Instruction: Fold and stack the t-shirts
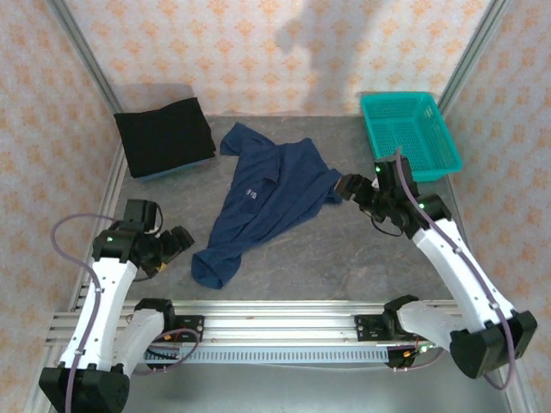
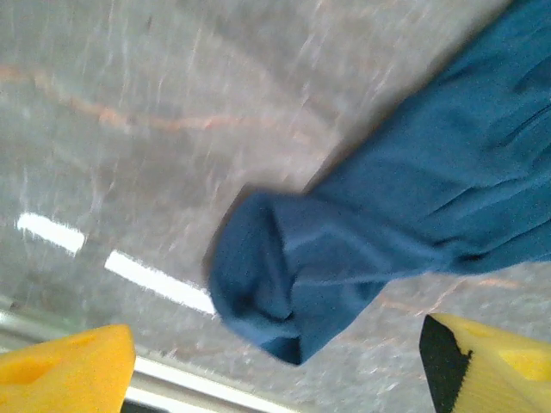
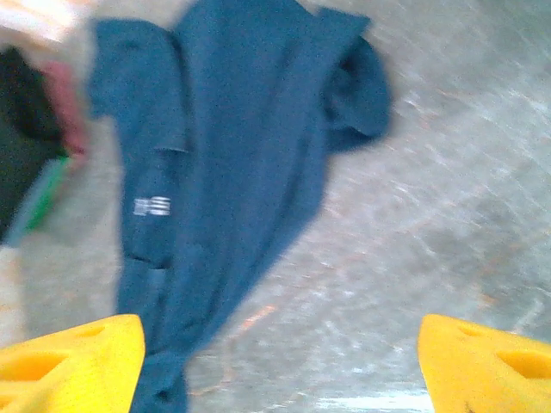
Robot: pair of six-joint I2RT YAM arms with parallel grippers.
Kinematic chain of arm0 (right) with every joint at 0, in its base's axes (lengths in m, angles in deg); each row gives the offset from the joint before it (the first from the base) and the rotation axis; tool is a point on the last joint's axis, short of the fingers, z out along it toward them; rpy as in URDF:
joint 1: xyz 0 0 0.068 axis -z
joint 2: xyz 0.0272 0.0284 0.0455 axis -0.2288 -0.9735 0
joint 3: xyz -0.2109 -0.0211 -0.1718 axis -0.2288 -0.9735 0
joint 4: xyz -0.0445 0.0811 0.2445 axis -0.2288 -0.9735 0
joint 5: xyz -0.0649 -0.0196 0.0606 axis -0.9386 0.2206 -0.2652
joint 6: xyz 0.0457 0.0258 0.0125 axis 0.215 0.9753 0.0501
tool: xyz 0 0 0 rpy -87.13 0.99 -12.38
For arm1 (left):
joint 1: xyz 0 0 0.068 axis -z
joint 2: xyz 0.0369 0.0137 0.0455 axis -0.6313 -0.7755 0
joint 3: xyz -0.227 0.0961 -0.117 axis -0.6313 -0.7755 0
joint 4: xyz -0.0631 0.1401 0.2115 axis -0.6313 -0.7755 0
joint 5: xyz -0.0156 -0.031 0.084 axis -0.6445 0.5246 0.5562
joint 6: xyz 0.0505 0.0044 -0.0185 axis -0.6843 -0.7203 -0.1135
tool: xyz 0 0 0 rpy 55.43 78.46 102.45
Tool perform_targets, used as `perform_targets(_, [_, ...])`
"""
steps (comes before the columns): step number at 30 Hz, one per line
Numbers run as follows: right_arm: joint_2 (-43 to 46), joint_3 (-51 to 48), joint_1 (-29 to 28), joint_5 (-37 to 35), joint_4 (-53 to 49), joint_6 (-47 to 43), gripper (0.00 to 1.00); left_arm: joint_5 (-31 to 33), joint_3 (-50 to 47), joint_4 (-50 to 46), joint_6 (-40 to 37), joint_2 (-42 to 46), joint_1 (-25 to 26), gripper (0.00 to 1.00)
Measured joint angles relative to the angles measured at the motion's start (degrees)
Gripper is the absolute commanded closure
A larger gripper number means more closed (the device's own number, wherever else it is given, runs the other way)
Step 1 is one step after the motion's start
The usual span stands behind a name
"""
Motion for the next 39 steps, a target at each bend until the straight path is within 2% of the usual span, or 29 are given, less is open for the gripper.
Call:
perform_targets(5, [-8.2, -1.7, 2.73, 2.32, -0.42, -2.58, 0.26, -0.22, -4.66, 2.36, 3.63, -2.64, 4.9, 0.17])
perform_targets(10, [-14.47, -1.68, 5.73, 5.4, 5.14, -2.64, 0.3, -0.13, -8.92, 9.75, 7.32, -9.01, 8.92, 0.18])
perform_targets(17, [-25.94, 1.79, 9.42, 7.78, 12.96, -2.14, 0.36, 0.26, -13.73, 18.32, 11.74, -10.23, 9.44, 0.22])
perform_targets(26, [-38.95, 11.34, 9.84, 9.03, 19.58, -1.25, 0.41, 1.4, -16.72, 25.2, 16.5, -9.6, 9.81, 0.25])
perform_targets(39, [-45.11, 14.36, 10.43, 9.05, 21.62, -0.61, 0.45, 3.48, -18.32, 28.5, 22.03, -6.78, 9.81, 0.32])
